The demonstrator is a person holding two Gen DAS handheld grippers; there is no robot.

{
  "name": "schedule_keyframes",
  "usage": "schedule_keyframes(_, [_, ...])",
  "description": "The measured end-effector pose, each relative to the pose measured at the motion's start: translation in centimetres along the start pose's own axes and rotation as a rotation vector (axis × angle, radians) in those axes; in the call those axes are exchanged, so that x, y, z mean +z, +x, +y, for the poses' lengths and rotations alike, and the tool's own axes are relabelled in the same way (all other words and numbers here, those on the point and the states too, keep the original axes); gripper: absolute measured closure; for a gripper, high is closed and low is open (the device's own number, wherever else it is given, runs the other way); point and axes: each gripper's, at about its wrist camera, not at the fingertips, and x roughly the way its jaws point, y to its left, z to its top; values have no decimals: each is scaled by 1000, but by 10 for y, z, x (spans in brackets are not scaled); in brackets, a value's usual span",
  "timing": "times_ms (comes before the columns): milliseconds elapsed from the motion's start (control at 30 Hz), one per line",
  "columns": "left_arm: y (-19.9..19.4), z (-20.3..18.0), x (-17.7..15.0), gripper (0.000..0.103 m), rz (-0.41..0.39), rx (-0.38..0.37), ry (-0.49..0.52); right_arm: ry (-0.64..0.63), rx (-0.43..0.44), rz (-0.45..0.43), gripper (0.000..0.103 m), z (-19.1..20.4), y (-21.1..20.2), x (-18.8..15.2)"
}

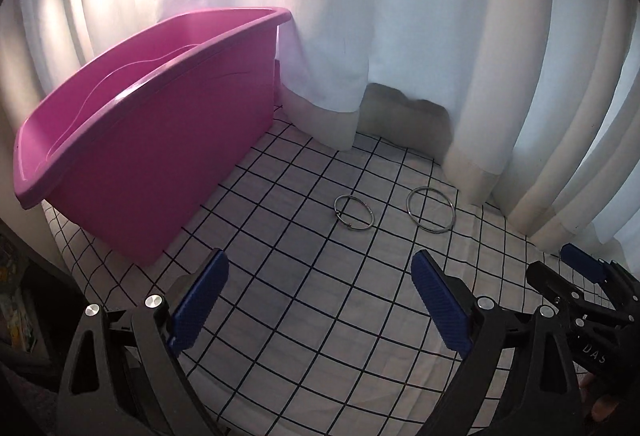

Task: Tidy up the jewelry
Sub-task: 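Withdraw both tools from the tub back over the table, then lower the left tool to the silver bangle while the right tool approaches the silver hoop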

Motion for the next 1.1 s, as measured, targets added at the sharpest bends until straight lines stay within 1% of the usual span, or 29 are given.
schedule_keyframes(133, [35,-6,-1,12,11,16,2,7,1,24,33,-5,31,2])
schedule_keyframes(267, [70,-10,0,12,23,8,9,18,9,48,33,-8,66,7])
schedule_keyframes(333, [86,-11,0,12,32,2,20,26,14,38,33,-10,80,8])
schedule_keyframes(500, [117,-11,2,12,22,17,23,19,17,32,33,-14,114,12])
schedule_keyframes(633, [131,-10,3,12,21,20,12,26,35,27,33,-16,127,14])
schedule_keyframes(733, [136,-8,3,12,22,15,17,4,29,29,33,-14,134,15])
schedule_keyframes(833, [142,-7,4,12,23,25,29,-15,25,28,33,-11,139,17])
schedule_keyframes(1033, [147,0,8,12,28,23,16,-59,28,38,33,-3,146,23])
schedule_keyframes(1100, [151,-1,9,12,25,24,24,-76,13,45,33,3,152,27])
